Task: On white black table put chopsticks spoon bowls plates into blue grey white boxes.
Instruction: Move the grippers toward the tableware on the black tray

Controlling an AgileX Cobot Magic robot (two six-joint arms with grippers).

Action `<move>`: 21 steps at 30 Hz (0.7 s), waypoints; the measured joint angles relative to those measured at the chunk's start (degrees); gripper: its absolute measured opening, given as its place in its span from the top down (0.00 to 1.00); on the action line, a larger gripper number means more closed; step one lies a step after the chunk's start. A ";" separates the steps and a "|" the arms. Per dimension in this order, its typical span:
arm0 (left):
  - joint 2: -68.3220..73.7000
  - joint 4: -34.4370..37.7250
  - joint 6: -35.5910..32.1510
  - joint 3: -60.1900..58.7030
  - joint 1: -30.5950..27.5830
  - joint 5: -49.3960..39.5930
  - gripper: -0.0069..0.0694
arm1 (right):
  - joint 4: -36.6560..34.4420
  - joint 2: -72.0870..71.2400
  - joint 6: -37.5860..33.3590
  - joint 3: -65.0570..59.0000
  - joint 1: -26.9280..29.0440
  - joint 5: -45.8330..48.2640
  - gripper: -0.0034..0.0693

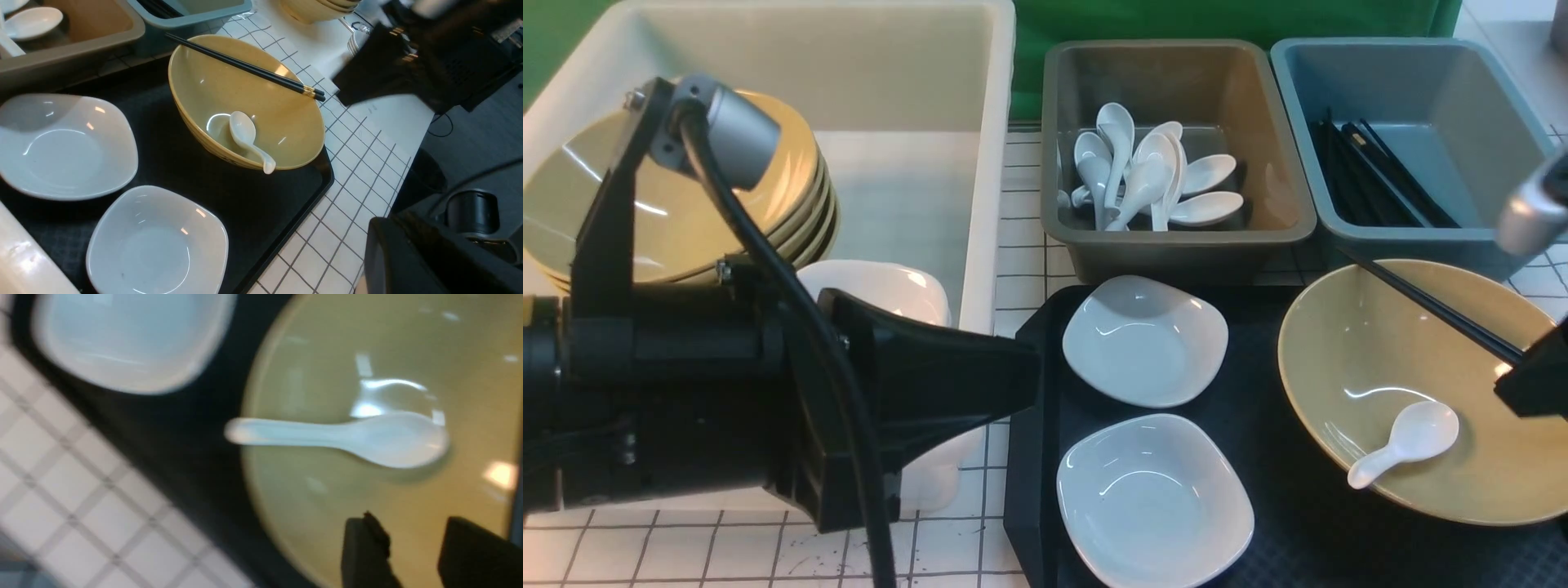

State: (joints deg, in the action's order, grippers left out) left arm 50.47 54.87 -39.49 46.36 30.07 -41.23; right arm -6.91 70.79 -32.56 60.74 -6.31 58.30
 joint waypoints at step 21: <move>-0.04 0.00 -0.16 0.00 0.04 -0.42 0.91 | 12.33 23.19 1.15 7.83 4.07 -5.93 0.19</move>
State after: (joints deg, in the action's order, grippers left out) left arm 50.43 54.87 -39.65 46.36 30.11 -41.64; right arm 5.42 93.98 -31.41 68.57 -2.23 52.36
